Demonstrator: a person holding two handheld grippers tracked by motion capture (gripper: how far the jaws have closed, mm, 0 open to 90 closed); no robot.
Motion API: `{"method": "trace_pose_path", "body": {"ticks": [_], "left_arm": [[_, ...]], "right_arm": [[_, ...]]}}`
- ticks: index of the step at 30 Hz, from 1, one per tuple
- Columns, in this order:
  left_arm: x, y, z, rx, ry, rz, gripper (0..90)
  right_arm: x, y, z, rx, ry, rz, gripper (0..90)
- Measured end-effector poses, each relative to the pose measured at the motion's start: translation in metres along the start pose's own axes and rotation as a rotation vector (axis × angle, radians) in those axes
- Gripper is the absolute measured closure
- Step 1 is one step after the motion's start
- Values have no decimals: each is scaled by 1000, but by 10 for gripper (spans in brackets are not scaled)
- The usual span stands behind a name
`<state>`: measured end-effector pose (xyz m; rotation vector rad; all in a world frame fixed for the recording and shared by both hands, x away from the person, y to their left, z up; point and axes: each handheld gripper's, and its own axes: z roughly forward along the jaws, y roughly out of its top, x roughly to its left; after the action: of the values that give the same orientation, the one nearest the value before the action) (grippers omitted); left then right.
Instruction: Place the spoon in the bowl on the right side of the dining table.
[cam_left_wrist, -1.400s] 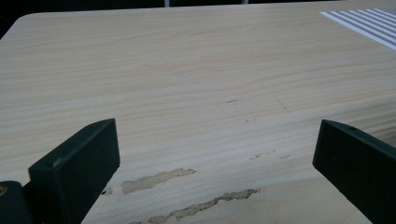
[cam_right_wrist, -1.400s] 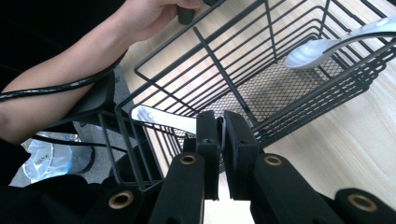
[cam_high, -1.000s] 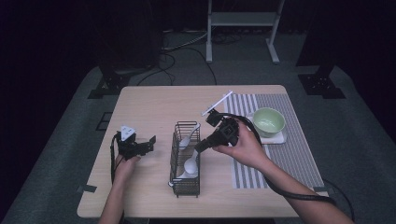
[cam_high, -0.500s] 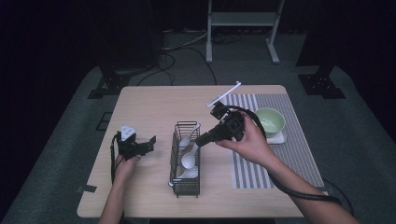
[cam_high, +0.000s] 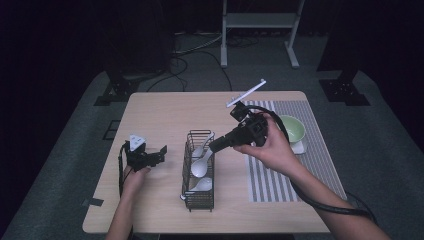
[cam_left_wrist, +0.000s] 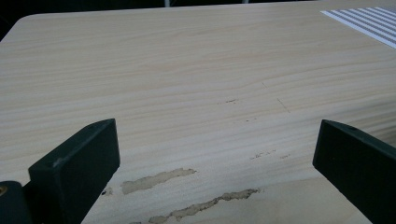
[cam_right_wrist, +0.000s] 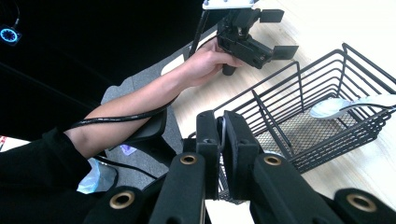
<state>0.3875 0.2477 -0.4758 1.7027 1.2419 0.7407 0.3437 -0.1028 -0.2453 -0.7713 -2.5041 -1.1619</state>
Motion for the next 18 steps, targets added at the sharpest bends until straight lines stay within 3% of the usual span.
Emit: {"method": "trace_pose_path", "body": {"ticks": [18], "left_arm": [[0, 0, 0, 1, -1, -1, 0]], "right_arm": [[11, 10, -23, -42, 4, -19, 853]]}}
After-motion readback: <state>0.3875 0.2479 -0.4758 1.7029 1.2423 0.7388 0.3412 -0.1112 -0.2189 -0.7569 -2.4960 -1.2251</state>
